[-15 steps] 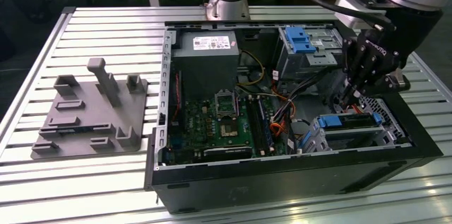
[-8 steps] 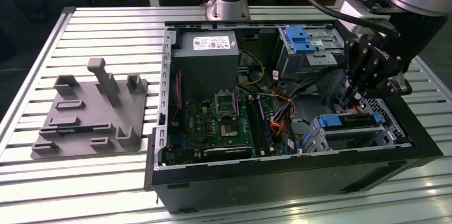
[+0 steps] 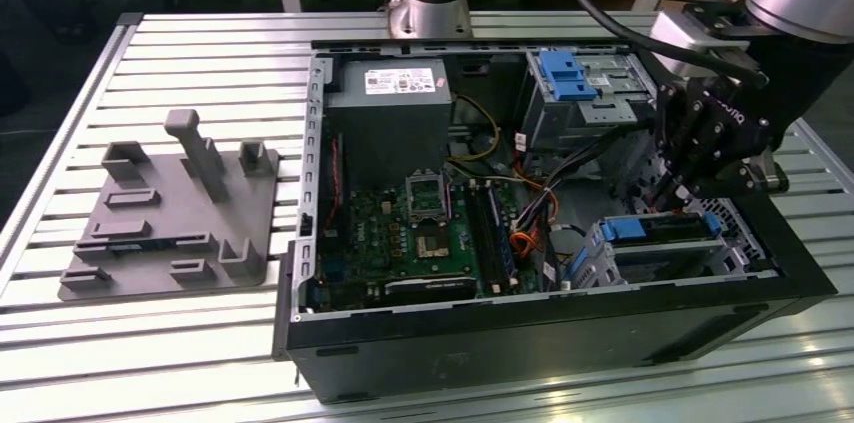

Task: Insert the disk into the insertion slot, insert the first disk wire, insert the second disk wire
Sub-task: 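Insert the second disk wire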

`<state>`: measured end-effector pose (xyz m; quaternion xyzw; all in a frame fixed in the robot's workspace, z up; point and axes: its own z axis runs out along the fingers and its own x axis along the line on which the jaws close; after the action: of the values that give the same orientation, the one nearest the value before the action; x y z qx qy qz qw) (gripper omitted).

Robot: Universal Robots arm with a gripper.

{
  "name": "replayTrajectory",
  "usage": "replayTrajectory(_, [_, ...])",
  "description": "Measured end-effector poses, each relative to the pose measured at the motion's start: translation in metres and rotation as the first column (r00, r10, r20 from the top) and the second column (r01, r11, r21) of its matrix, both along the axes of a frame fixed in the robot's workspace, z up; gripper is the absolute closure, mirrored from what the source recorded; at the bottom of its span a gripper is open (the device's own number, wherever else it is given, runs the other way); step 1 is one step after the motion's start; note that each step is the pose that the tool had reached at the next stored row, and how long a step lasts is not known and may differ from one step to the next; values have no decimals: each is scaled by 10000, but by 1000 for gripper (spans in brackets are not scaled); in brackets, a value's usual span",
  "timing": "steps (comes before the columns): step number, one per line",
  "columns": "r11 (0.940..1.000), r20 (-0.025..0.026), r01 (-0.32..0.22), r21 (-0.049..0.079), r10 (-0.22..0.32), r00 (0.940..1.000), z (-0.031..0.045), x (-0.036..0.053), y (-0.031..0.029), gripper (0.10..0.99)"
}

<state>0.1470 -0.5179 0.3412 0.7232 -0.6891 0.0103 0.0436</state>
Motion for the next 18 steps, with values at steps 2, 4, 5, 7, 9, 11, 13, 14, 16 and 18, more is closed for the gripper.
replayTrajectory(2, [10000, 0, 29, 16, -29, 10000, 0, 0, -27, 941])
replayTrajectory(4, [10000, 0, 43, 32, -43, 10000, 0, -4, -32, 941])
replayTrajectory(5, [10000, 0, 45, 34, -45, 10000, 0, -4, -32, 941])
replayTrajectory(7, [10000, 0, 46, 34, -46, 10000, 0, -4, -32, 941])
replayTrajectory(9, [10000, 0, 46, 34, -46, 10000, 0, -4, -32, 941])
replayTrajectory(11, [10000, 0, 47, 34, -47, 10000, 0, -4, -32, 941])
replayTrajectory(13, [9999, -1, 48, 109, -48, 10000, -1, -5, -38, 941])
replayTrajectory(14, [9998, 1, 48, 208, -48, 10000, 0, -5, -44, 941])
replayTrajectory(16, [9991, 3, 47, 428, -47, 10000, 0, -5, -56, 941])
replayTrajectory(18, [9985, 3, 47, 544, -48, 10000, 0, -5, -74, 941])
